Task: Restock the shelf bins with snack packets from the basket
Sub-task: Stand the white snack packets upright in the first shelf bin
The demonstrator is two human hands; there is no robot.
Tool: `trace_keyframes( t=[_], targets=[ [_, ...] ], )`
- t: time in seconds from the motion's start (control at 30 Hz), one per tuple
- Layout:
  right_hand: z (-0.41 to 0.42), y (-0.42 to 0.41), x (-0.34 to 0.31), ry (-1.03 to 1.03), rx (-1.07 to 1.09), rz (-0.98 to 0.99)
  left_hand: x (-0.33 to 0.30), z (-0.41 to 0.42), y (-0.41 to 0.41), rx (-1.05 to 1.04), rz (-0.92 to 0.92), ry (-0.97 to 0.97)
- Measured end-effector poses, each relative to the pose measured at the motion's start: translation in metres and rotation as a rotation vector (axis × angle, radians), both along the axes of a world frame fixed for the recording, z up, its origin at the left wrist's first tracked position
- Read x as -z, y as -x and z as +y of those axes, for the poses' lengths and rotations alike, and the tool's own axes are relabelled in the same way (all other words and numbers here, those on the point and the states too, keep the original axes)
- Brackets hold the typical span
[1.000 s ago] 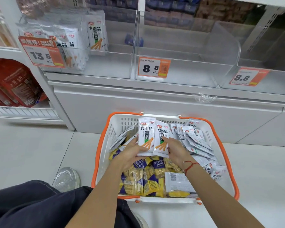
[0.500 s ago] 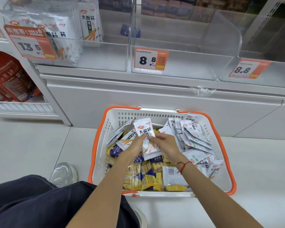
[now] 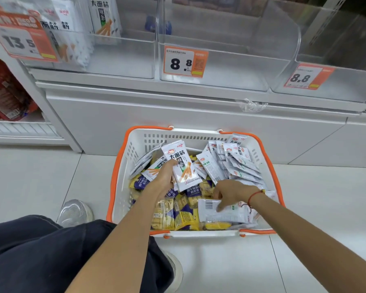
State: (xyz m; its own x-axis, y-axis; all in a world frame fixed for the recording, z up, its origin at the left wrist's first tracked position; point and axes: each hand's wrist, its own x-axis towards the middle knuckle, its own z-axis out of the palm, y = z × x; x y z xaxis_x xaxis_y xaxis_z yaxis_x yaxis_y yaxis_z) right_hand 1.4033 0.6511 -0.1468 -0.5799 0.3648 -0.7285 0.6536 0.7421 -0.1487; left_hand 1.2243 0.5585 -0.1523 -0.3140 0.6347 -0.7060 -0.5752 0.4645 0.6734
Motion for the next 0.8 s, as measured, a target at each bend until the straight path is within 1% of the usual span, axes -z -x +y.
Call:
trace_keyframes(
  t=[0.07,0.13,0.2,0.3,0.37,0.4,0.47,0.53,0.6,0.63,0.67,0.77,0.8],
  targets=[
    [0.011,0.003,-0.010,0.065,0.041,0.088,0.001,-0.001,0.003,0.010,0.053,-0.004],
    [0.018,0.006,-0.018,0.089,0.140,0.199,0.003,-0.004,0.007,0.026,0.117,-0.016],
    [0.025,0.009,-0.023,0.069,0.250,0.313,0.003,-0.007,0.011,0.014,0.140,-0.032],
    [0.033,0.012,-0.026,-0.025,0.384,0.459,0.005,-0.010,0.017,-0.055,0.118,-0.024],
    [0.036,0.014,-0.025,-0.102,0.483,0.628,0.002,-0.012,0.019,-0.082,0.098,-0.009],
    [0.036,0.016,-0.026,-0.109,0.550,0.727,0.002,-0.012,0.020,-0.078,0.095,-0.003],
    [0.030,0.022,-0.032,-0.056,0.680,0.913,0.000,-0.012,0.020,-0.048,0.104,0.012],
    [0.020,0.030,-0.041,0.103,0.771,1.021,-0.002,-0.011,0.019,-0.002,0.132,0.007],
    [0.011,0.038,-0.046,0.297,0.854,1.043,-0.001,-0.011,0.018,0.032,0.152,-0.012],
    [0.007,0.041,-0.046,0.358,0.887,1.031,-0.002,-0.011,0.017,0.038,0.156,-0.017],
    [0.002,0.043,-0.046,0.395,0.909,1.016,-0.002,-0.011,0.016,0.042,0.154,-0.022],
    [-0.008,0.045,-0.040,0.397,0.904,0.986,0.003,-0.010,0.016,0.054,0.143,-0.029],
    [-0.011,0.045,-0.039,0.432,0.919,0.980,0.004,-0.010,0.016,0.058,0.148,-0.021]
  ],
)
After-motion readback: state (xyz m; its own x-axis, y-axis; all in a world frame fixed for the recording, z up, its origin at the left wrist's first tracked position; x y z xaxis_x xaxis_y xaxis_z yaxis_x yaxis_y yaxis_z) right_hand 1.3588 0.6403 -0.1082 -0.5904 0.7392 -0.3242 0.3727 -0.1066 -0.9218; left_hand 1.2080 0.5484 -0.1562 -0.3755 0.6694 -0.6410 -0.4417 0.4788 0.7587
